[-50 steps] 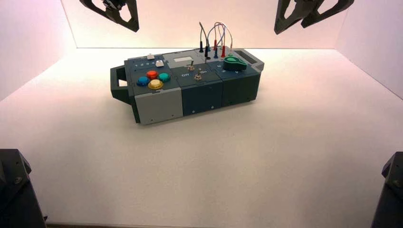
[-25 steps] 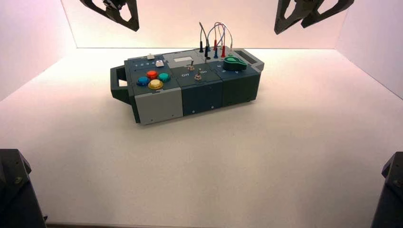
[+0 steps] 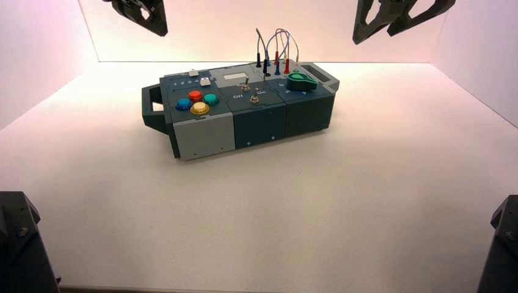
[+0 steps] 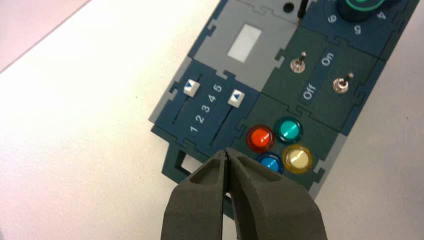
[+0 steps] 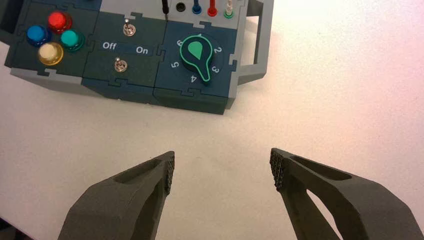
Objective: Close left gripper.
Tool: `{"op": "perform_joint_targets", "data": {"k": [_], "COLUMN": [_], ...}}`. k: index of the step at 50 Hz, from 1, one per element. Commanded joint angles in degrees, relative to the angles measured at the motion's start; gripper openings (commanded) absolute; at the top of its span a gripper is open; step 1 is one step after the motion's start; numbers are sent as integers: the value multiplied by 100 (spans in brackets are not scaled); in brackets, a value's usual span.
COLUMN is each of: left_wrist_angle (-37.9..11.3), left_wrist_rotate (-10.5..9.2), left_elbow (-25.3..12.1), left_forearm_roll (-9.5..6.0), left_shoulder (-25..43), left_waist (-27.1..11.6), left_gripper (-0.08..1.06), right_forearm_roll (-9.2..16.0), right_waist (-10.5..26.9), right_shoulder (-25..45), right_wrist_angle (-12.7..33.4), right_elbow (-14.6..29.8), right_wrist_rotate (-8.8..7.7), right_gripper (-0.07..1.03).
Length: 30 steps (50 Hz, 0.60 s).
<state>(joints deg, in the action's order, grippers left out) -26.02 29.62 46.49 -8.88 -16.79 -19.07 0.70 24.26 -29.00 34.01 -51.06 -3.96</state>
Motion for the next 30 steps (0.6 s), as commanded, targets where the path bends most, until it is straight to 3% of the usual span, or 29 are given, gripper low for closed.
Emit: {"op": "perform_joint_targets", "data": {"k": [1, 30], "left_wrist_angle": [-44, -44], "left_wrist_rotate": [35, 44], "left_elbow": [-105, -123], "left_forearm_roll": [9, 9], "left_shoulder": [-62, 9], "left_waist": [-18, -35], "left_gripper": [-3, -3], "right_forearm_roll": [-9, -9], "right_waist": [9, 9], "right_shoulder": [-44, -70], "right_wrist_angle": [-18, -9], "right_elbow": [79, 79], "right_wrist_rotate": [9, 9], "right_gripper": [99, 99]}}
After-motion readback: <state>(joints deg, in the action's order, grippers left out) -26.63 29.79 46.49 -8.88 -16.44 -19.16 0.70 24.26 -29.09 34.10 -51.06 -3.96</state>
